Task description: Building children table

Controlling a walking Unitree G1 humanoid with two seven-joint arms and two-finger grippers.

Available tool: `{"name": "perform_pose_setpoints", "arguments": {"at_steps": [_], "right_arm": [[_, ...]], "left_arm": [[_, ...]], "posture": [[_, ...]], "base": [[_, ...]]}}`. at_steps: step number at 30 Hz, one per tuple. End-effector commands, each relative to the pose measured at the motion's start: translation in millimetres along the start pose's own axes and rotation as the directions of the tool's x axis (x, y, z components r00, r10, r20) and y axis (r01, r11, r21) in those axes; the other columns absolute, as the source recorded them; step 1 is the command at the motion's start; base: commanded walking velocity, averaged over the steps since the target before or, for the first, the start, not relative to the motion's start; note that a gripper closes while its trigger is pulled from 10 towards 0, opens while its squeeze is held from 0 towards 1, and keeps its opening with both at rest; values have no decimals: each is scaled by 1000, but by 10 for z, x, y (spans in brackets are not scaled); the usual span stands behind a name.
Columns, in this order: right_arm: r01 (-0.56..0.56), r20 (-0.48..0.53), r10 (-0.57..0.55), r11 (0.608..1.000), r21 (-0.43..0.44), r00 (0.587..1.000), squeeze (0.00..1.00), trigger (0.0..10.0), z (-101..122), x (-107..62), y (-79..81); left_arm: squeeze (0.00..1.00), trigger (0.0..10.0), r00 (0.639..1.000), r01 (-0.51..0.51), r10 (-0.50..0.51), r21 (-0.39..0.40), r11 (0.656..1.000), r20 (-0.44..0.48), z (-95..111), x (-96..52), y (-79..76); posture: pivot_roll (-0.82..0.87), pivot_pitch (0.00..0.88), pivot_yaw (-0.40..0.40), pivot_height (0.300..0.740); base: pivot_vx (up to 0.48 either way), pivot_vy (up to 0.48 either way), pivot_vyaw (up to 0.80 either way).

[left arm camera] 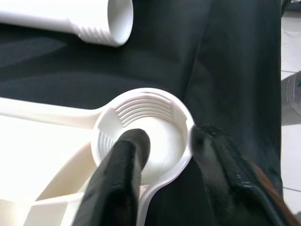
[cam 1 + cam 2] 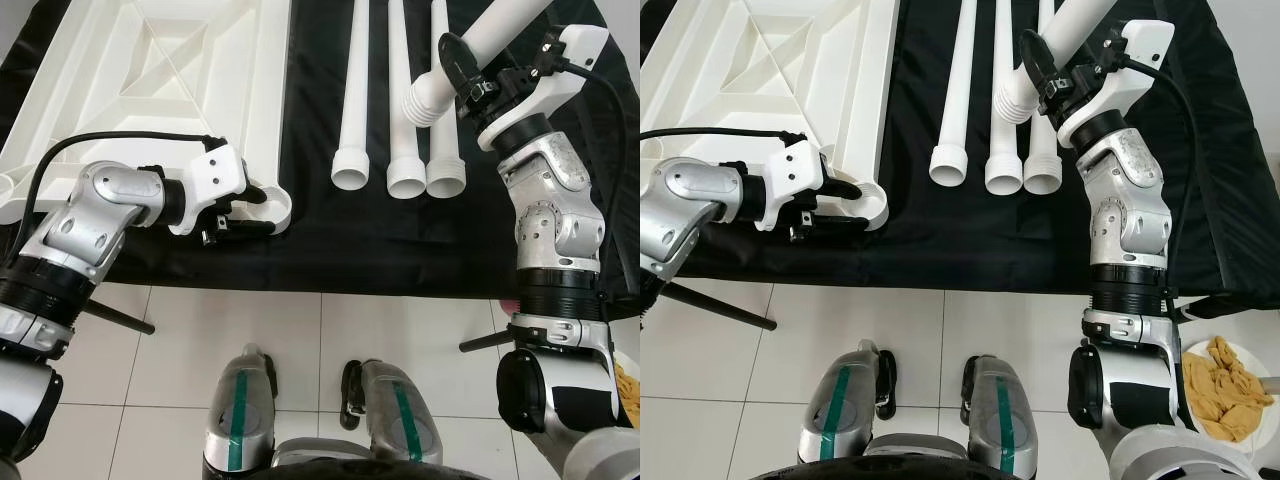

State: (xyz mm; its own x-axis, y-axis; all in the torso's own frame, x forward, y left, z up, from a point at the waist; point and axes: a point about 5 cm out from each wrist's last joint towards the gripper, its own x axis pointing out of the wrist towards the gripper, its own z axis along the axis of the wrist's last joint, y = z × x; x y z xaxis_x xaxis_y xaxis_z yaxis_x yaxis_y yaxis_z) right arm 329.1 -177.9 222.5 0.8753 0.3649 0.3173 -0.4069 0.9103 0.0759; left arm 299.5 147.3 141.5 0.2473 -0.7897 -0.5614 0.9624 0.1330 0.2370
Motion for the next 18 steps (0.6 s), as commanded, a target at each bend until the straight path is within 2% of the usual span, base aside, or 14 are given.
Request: {"name": "perform_pose_setpoints", "arguments": {"at_steps": [1,2,3,4,9,18], "right_arm": [[-22,20,22,1000,-6,1000,0,10000,60,31,37],[-22,20,22,1000,-6,1000,0,10000,60,31,37],[-23,21,24,1000,-7,1000,0,10000,62,32,41],[-24,21,25,1000,-7,999,0,10000,63,32,45],[-26,21,26,1000,-10,999,0,10000,68,28,46],[-24,26,24,1000,-10,999,0,10000,85,30,42]], "left_arm": [[0,9569,998,-10,7,-40,999,-65,-149,141,-68],[0,9569,998,-10,7,-40,999,-65,-149,141,-68],[0,8196,998,-4,2,-33,999,-60,-131,187,-65],[0,10000,998,3,-5,-25,1000,-56,-115,239,-69],[0,10000,998,19,-19,-2,1000,-58,-103,377,-92],[0,10000,999,8,-8,5,1000,-45,-52,540,-87]], "posture": [[4,47,21,740],[4,47,21,740],[4,47,21,740],[-1,45,20,740],[-9,41,24,740],[-9,46,22,740]], "base": [[0,0,0],[0,0,0],[0,0,0],[0,0,0],[0,0,0],[0,0,0]]}}
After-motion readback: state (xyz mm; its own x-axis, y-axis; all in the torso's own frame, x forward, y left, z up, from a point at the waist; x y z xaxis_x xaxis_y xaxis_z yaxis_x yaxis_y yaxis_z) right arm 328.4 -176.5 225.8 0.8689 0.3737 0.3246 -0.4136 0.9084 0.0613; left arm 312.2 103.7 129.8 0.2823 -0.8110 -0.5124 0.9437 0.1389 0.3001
